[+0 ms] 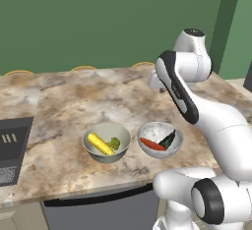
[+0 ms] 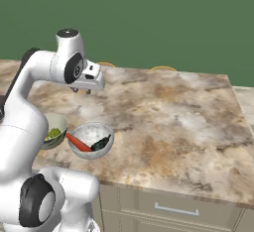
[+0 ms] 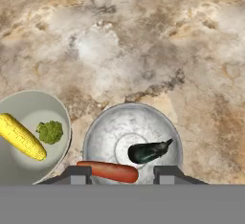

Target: Place the bowl containing the eggplant and carrot in the microwave. Close the microwave door and press the start button to microwave the meal.

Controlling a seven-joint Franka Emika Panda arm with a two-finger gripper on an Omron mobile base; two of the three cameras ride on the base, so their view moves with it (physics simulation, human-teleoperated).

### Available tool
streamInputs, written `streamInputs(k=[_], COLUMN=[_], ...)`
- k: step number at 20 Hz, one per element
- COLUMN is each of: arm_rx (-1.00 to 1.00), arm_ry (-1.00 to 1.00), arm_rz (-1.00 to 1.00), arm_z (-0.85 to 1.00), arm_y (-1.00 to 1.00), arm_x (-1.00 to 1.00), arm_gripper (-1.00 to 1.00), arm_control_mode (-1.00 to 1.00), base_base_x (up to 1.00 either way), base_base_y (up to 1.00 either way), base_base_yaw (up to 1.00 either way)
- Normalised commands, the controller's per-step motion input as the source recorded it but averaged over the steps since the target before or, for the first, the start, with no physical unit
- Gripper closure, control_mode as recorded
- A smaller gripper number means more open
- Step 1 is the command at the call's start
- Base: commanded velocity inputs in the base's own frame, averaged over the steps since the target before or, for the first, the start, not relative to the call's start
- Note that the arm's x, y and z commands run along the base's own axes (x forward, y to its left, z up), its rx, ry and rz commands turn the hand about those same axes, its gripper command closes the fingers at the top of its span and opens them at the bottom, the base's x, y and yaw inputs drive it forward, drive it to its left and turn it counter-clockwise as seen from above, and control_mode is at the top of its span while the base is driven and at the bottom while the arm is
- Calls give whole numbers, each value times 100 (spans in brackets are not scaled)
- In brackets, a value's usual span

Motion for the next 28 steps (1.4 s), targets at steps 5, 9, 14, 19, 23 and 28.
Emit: streamInputs(k=[5,9,14,19,23,28], arm_rx=[1,3,13,27,30,18], arm_ry=[-2,-6,-5,11,31,33], arm_rz=[-1,-6,-16,-17,-7,-5], arm_z=[-9,-55,-69,-58,-51,-47], arm_y=[-14,-39,-39,-15,-43,-39], arm_x=[-30,-61,-36,0,3,20], arm_gripper=[-100,-100,-100,-100,-100,-100], arm_control_mode=[-100,-100,-100,-100,-100,-100], base_base_x=[0,0,0,0,0,0], base_base_y=[0,0,0,0,0,0], base_base_yaw=[0,0,0,0,0,0])
